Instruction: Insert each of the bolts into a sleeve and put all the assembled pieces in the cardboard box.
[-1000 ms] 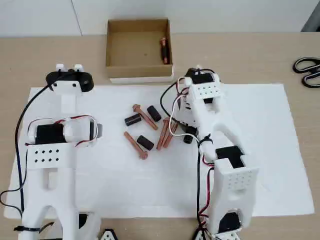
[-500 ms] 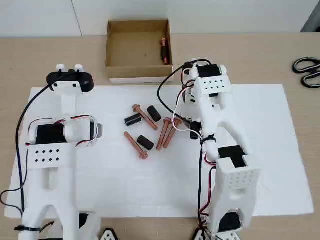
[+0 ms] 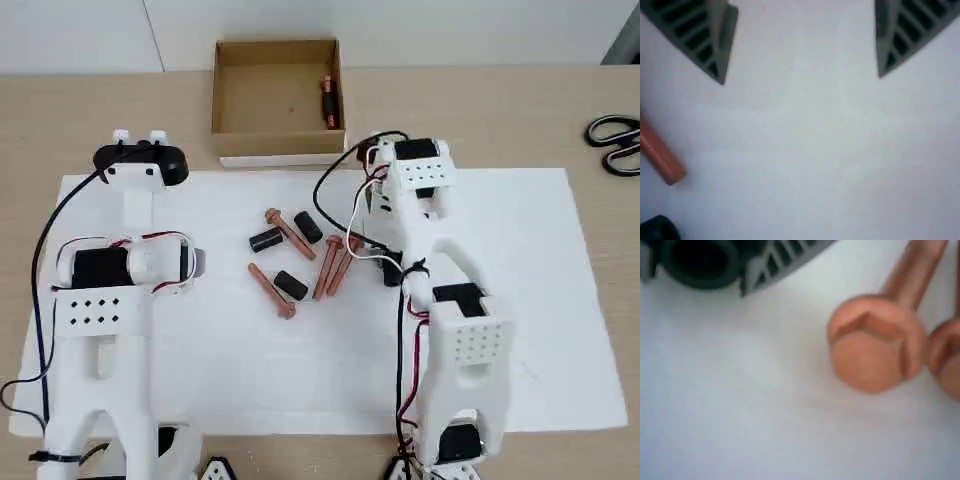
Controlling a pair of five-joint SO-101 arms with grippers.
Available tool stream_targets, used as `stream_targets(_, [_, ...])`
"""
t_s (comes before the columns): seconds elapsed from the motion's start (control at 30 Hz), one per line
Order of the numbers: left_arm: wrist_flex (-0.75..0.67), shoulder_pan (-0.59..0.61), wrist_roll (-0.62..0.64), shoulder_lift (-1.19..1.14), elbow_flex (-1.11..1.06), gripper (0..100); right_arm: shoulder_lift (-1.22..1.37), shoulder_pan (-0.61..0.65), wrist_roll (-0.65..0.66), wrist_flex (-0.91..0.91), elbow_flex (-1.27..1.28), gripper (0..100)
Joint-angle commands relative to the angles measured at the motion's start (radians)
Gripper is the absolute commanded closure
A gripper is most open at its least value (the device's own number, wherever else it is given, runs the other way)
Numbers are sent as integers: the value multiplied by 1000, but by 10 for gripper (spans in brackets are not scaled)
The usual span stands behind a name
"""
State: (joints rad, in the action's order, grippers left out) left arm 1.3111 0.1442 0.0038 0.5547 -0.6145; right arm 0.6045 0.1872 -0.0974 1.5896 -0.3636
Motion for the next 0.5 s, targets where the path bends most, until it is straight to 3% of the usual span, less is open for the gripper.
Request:
stream_targets(0.0, [2,-3,8,8,7,814,10,-27,18,2,-69,995])
stream_targets(0.3, [2,-3,8,8,7,814,8,-21,51,-1,-91,992])
stream_targets(0.47, [2,-5,8,8,7,814,10,-13,55,7,-98,894])
